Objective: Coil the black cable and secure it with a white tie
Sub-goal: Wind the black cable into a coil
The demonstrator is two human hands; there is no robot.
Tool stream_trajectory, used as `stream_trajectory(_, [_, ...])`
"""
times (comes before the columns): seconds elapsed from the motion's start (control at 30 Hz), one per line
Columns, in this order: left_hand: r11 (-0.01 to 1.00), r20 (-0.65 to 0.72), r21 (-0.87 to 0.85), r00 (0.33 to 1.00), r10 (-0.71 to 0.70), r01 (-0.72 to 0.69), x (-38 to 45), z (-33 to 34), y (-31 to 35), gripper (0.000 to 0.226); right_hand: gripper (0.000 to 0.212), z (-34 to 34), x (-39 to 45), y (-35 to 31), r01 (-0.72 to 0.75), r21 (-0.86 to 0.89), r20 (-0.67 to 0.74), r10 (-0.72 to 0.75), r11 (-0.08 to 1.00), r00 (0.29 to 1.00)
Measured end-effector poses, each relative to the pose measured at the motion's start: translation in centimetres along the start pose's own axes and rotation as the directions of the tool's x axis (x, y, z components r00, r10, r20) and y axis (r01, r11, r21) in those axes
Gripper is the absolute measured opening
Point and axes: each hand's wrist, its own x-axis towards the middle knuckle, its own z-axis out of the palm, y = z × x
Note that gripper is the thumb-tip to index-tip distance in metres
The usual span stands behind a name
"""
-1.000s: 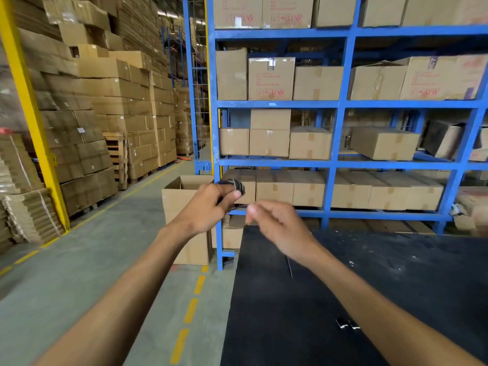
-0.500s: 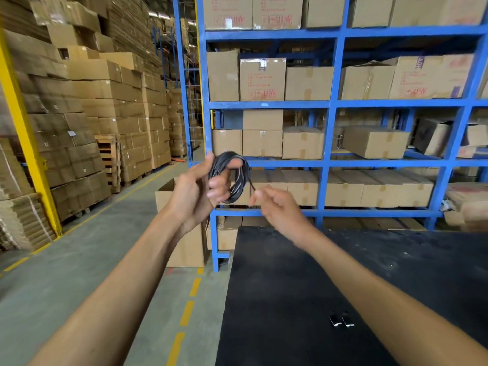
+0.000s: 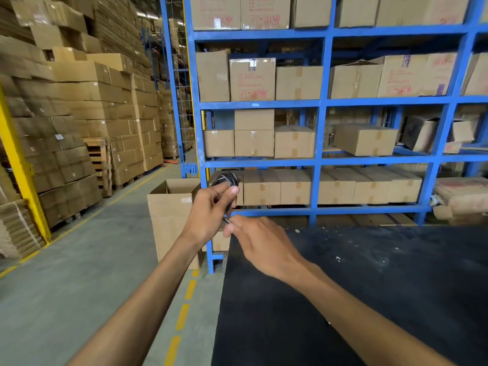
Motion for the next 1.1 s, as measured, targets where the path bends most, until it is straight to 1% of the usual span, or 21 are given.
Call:
stream_trajectory(0.1, [1.000, 0.070, 0.017, 0.997, -0.009, 0.008, -0.1, 0.3, 0.3, 0.045, 0.028, -2.2, 0.4, 0.3, 0.002, -0.083, -0.092, -0.009, 0.997, 0.996])
stream_trajectory(0.23, [0.997, 0.164, -0.067, 0.986, -0.037, 0.048, -0.6, 0.9, 1.3, 0.045, 0.027, -4.5, 0.9, 1.8, 0.006, -0.170, -0.251, -0.049, 0.985, 0.967])
stream_trajectory(0.33, [0.996, 0.231, -0.077, 0.972, -0.032, 0.051, -0.6, 1.5, 1.7, 0.052, 0.030, -5.7, 1.1, 2.8, 0.069, -0.196, -0.281, -0.124, 0.978, 0.952])
stream_trajectory(0.37, [0.994, 0.251, -0.092, 0.967, -0.032, 0.057, -0.6, 1.6, 1.9, 0.055, 0.028, -5.9, 1.1, 2.9, 0.101, -0.218, -0.287, -0.163, 0.971, 0.944])
stream_trajectory(0.43, [0.989, 0.294, -0.124, 0.955, -0.044, 0.083, -0.6, 1.8, 1.8, 0.056, 0.021, -6.4, 1.1, 3.5, 0.155, -0.229, -0.350, -0.229, 0.961, 0.908])
stream_trajectory(0.47, [0.985, 0.316, -0.143, 0.948, -0.046, 0.096, -0.7, 1.9, 1.8, 0.054, 0.021, -6.6, 1.1, 4.0, 0.165, -0.187, -0.391, -0.228, 0.968, 0.892])
stream_trajectory(0.53, [0.970, 0.362, -0.203, 0.931, -0.050, 0.131, -0.9, 2.1, 1.8, 0.050, 0.020, -6.8, 1.1, 5.0, 0.164, -0.015, -0.424, -0.155, 0.986, 0.892])
stream_trajectory(0.57, [0.961, 0.390, -0.231, 0.919, -0.050, 0.150, -0.9, 2.2, 1.9, 0.047, 0.016, -6.8, 1.1, 5.5, 0.157, 0.097, -0.406, -0.105, 0.983, 0.908])
stream_trajectory(0.63, [0.951, 0.444, -0.255, 0.895, -0.044, 0.173, -0.9, 2.6, 2.2, 0.045, 0.008, -6.8, 1.0, 6.2, 0.130, 0.315, -0.337, -0.017, 0.940, 0.941])
stream_trajectory(0.7, [0.958, 0.480, -0.231, 0.877, -0.042, 0.172, -0.9, 2.9, 2.5, 0.045, 0.006, -6.5, 0.7, 6.9, 0.096, 0.449, -0.266, 0.031, 0.888, 0.963])
stream_trajectory(0.77, [0.971, 0.490, -0.184, 0.871, -0.045, 0.153, -0.9, 3.3, 2.7, 0.043, 0.007, -6.2, 0.3, 7.6, 0.101, 0.523, -0.249, 0.039, 0.846, 0.968])
stream_trajectory(0.9, [0.988, 0.433, -0.117, 0.900, -0.041, 0.101, -0.6, 4.1, 3.1, 0.042, 0.012, -6.1, -0.2, 8.8, 0.128, 0.641, -0.322, 0.114, 0.756, 0.940])
stream_trajectory(0.93, [0.989, 0.417, -0.113, 0.908, -0.038, 0.093, -0.3, 4.4, 3.2, 0.042, 0.014, -6.0, -0.3, 9.1, 0.125, 0.646, -0.328, 0.126, 0.753, 0.936])
stream_trajectory(1.0, [0.987, 0.396, -0.127, 0.917, -0.039, 0.097, 0.4, 4.9, 3.3, 0.040, 0.017, -5.9, -0.6, 9.8, 0.122, 0.616, -0.336, 0.120, 0.778, 0.934])
stream_trajectory(1.07, [0.977, 0.373, -0.170, 0.926, -0.060, 0.132, 1.2, 5.1, 3.2, 0.039, 0.022, -5.6, -0.8, 10.3, 0.126, 0.588, -0.338, 0.101, 0.799, 0.936])
stream_trajectory(1.1, [0.966, 0.361, -0.205, 0.930, -0.076, 0.158, 1.6, 5.4, 3.1, 0.038, 0.027, -5.4, -0.9, 10.5, 0.131, 0.599, -0.339, 0.101, 0.790, 0.935])
